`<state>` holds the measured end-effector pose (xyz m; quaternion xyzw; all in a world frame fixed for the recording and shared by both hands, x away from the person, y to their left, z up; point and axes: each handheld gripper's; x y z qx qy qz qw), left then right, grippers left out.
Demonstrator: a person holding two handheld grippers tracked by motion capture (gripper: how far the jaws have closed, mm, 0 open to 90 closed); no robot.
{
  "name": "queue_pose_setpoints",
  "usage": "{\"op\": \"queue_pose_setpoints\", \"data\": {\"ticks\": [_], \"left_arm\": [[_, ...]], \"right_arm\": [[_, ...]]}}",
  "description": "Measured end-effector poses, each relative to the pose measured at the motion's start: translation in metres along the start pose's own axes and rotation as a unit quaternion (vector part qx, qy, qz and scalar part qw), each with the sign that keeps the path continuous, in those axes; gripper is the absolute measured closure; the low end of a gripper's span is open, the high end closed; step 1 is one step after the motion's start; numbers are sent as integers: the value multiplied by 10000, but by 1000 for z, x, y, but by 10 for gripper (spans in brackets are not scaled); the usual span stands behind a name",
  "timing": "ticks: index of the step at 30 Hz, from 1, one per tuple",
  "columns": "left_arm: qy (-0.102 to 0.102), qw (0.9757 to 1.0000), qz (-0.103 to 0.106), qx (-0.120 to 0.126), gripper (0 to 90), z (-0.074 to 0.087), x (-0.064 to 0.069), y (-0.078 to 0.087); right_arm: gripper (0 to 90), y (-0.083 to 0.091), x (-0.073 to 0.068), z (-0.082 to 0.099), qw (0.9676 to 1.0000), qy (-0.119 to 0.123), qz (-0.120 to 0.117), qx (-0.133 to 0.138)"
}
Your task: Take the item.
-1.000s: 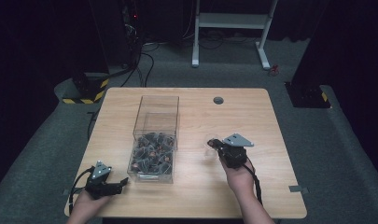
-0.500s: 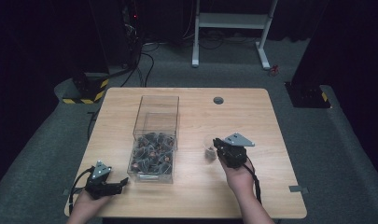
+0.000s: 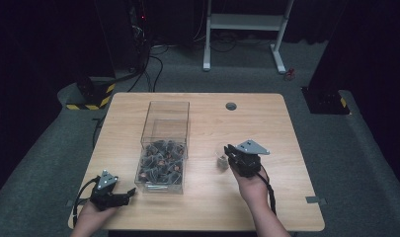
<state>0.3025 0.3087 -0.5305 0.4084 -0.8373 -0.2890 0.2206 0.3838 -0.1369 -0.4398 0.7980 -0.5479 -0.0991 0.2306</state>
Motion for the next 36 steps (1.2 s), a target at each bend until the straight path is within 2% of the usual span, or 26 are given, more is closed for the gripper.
{"op": "queue_pose_setpoints", "data": {"ticks": [5, 21, 27, 36], "left_arm": [[-1, 10000, 0, -1, 141, 0, 0, 0], [-21, 10000, -6, -6, 140, 0, 0, 0], [-21, 10000, 1, -14, 141, 0, 0, 0], [-26, 10000, -7, -15, 141, 0, 0, 0]], "right_arm": [[755, 1, 0, -1, 10000, -13, -4, 32], [432, 6, 0, -3, 10000, -79, 3, -4], [302, 11, 4, -3, 9998, -117, 116, 53], [249, 21, 13, 3, 9996, -213, 168, 104]]}}
Point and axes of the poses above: each handheld gripper's, and its own axes: y roughly backward along the jaws, z roughly out of its underside, x roughly to its right, and after that the axes turned 11 degrees about z, right-handed
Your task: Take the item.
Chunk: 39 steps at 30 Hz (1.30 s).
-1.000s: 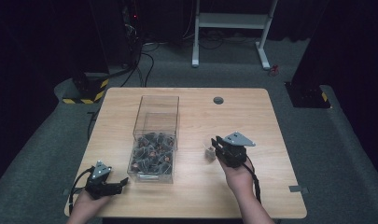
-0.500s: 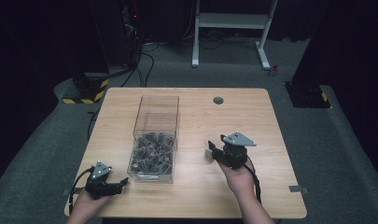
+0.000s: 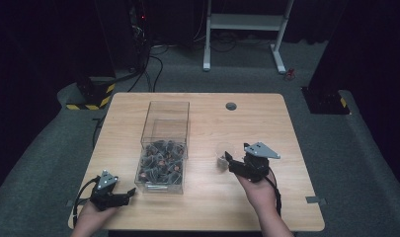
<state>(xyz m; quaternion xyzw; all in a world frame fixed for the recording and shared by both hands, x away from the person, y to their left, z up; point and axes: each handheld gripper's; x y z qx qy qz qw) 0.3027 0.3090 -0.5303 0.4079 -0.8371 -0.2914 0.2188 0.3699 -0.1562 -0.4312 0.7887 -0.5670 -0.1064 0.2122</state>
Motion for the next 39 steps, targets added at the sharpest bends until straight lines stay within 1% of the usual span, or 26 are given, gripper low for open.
{"op": "queue_pose_setpoints", "data": {"ticks": [3, 4, 7, 18, 22, 28, 31, 33, 35, 37, 38, 39], "left_arm": [[1, 10000, 0, 2, 141, 0, 0, 0], [0, 10000, -2, 1, 141, 0, 0, 0], [1, 10000, -1, 2, 141, 0, 0, 0], [0, 10000, 1, 9, 141, 0, 0, 0], [1, 10000, 1, 10, 141, 0, 0, 0], [0, 10000, 6, 4, 141, 0, 0, 0], [13, 10000, 3, 19, 141, 0, 0, 0], [15, 10000, 3, 21, 141, 0, 0, 0], [13, 10000, 4, 19, 141, 0, 0, 0], [13, 10000, 4, 20, 141, 0, 0, 0], [14, 10000, 4, 21, 141, 0, 0, 0], [16, 10000, 3, 22, 142, 0, 0, 0]], "right_arm": [[244, 2, 3, 3, 10000, -16, 40, -9], [243, 3, 5, 4, 10000, 14, 59, 2], [234, 5, 9, 11, 9999, 15, 130, -37], [226, 10, 27, 39, 9990, -76, 368, -228], [218, 10, 33, 50, 9984, -67, 467, -316], [218, 8, 41, 73, 9964, -95, 615, -572], [218, 7, 45, 88, 9947, -144, 667, -765], [212, 7, 47, 95, 9934, -187, 693, -890], [197, 5, 49, 102, 9919, -117, 737, -1028], [188, 3, 49, 107, 9906, -87, 743, -1146], [181, 3, 49, 108, 9895, -68, 714, -1259], [171, 3, 50, 108, 9887, -95, 708, -1318]]}}
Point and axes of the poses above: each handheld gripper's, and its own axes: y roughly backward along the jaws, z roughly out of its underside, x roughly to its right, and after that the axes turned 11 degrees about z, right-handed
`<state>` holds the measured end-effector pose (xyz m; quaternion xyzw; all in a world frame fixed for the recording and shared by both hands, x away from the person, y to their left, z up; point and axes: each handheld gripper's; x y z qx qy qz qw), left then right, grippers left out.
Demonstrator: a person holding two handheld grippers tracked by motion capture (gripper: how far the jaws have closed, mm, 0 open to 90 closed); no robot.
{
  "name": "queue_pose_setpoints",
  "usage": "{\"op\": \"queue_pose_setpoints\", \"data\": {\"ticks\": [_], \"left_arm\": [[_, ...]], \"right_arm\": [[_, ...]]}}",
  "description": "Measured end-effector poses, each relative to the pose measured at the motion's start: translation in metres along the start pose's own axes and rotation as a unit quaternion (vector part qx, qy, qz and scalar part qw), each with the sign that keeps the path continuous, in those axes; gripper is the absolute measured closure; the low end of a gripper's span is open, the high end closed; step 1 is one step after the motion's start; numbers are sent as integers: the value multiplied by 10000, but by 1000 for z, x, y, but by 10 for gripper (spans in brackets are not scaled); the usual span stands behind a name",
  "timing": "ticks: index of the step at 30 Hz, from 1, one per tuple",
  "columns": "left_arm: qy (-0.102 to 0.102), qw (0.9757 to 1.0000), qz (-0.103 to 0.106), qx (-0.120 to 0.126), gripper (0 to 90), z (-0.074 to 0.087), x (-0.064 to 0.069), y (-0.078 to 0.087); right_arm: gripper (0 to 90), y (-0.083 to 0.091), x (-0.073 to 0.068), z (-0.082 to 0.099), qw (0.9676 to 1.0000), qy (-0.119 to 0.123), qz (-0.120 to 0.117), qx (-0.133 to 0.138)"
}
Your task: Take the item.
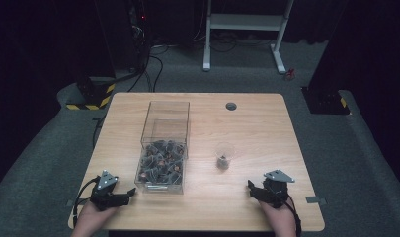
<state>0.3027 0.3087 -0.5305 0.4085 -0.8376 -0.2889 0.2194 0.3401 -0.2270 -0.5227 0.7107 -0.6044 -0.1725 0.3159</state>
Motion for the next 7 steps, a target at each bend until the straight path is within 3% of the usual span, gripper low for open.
{"op": "queue_pose_setpoints", "data": {"ticks": [7], "left_arm": [[0, 10000, 0, -1, 142, 0, 0, 0]], "right_arm": [[178, -2, 1, 0, 9998, -60, 14, -173]]}}
Point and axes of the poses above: each handheld gripper's, and its own axes: y roughly backward along the jaws, z roughly out of its underside, x roughly to its right, and after that the axes turned 11 degrees about z, right-handed
